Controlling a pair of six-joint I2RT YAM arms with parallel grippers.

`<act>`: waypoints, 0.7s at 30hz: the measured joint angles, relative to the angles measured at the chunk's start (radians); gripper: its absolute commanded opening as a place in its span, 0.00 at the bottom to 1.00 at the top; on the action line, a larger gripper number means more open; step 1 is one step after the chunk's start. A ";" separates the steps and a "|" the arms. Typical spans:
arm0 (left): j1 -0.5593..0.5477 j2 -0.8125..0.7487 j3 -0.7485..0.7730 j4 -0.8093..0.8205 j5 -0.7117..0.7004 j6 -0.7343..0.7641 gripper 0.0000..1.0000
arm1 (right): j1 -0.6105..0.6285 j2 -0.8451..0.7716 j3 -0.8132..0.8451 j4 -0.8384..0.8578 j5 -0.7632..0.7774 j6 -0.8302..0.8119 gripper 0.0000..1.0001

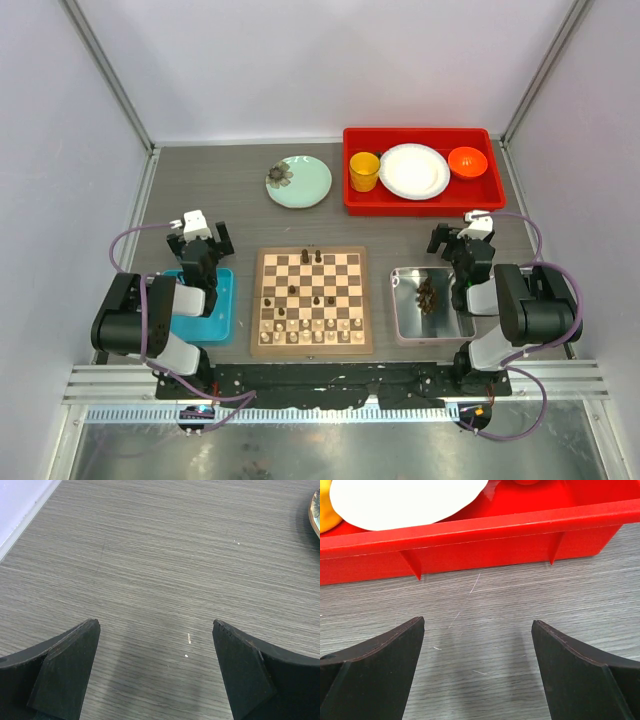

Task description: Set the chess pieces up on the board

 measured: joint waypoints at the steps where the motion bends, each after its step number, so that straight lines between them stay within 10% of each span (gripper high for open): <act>1: 0.000 0.000 0.000 0.000 0.000 0.000 1.00 | 0.000 0.000 0.000 0.000 0.000 0.000 0.94; 21: -0.003 -0.027 0.003 -0.040 0.008 0.003 1.00 | 0.000 -0.082 0.079 -0.205 0.037 0.015 0.94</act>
